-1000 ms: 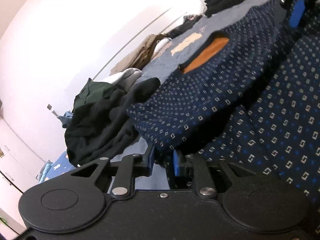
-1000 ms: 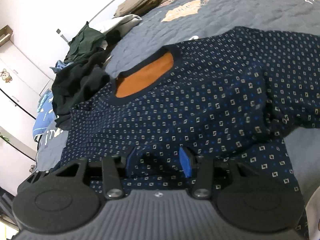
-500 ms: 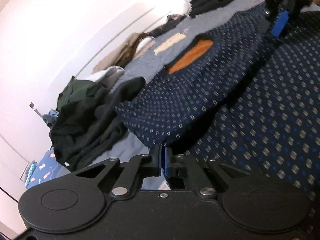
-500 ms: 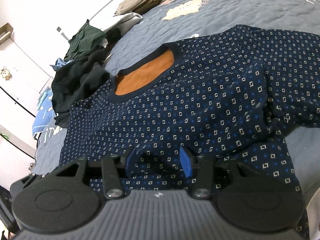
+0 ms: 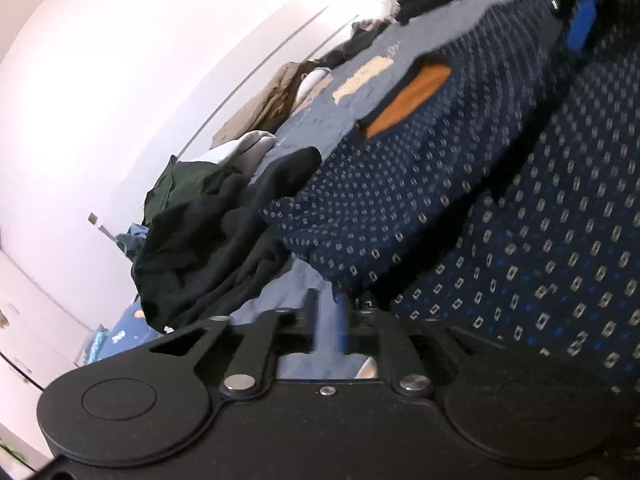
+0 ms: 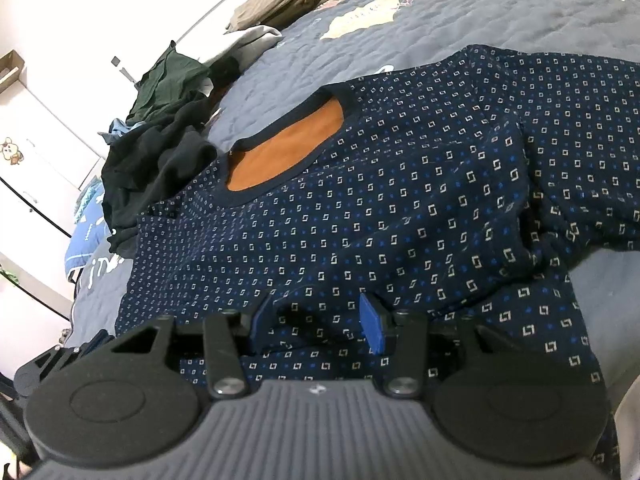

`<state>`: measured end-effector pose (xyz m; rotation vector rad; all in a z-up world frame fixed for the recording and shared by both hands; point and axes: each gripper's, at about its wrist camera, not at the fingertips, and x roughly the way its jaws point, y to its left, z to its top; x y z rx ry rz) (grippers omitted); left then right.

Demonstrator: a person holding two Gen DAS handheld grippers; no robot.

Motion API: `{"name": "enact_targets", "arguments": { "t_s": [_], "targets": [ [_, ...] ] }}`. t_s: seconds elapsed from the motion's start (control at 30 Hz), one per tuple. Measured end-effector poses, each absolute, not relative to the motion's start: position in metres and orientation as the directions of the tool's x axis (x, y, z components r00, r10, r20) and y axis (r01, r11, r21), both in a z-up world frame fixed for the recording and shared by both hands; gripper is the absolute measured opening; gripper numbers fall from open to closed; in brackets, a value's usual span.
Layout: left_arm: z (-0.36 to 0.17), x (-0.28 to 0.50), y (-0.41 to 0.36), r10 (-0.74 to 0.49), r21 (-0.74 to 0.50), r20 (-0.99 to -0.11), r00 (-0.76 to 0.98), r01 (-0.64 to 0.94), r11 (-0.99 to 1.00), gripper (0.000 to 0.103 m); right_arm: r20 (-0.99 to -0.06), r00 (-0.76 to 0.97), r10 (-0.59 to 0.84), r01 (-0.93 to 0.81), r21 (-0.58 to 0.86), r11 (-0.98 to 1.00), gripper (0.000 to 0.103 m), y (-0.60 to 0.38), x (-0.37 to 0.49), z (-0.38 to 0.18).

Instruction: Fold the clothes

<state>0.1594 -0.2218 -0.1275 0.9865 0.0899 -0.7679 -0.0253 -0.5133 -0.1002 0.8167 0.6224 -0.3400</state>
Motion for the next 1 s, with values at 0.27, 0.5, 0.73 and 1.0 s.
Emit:
{"name": "enact_targets", "arguments": {
  "t_s": [0.27, 0.5, 0.73, 1.0],
  "targets": [
    [-0.142, 0.159, -0.233, -0.558, 0.766, -0.370, 0.743, 0.584, 0.270, 0.026, -0.633, 0.773, -0.042, 0.508, 0.577, 0.640, 0.047, -0.515, -0.025, -0.099],
    [-0.151, 0.159, -0.245, -0.572, 0.791, -0.359, 0.737, 0.566, 0.232, 0.010, -0.629, 0.776, -0.043, 0.506, 0.582, 0.636, 0.047, -0.515, -0.026, -0.100],
    [-0.137, 0.144, -0.214, -0.569, 0.746, -0.383, 0.728, 0.607, 0.274, 0.007, -0.621, 0.782, -0.041, 0.506, 0.596, 0.624, 0.047, -0.519, -0.027, -0.104],
    [-0.134, 0.118, -0.202, -0.525, 0.715, -0.461, 0.715, 0.650, 0.258, 0.009, -0.625, 0.779, -0.041, 0.507, 0.591, 0.627, 0.047, -0.522, -0.029, -0.105]
  ]
}}
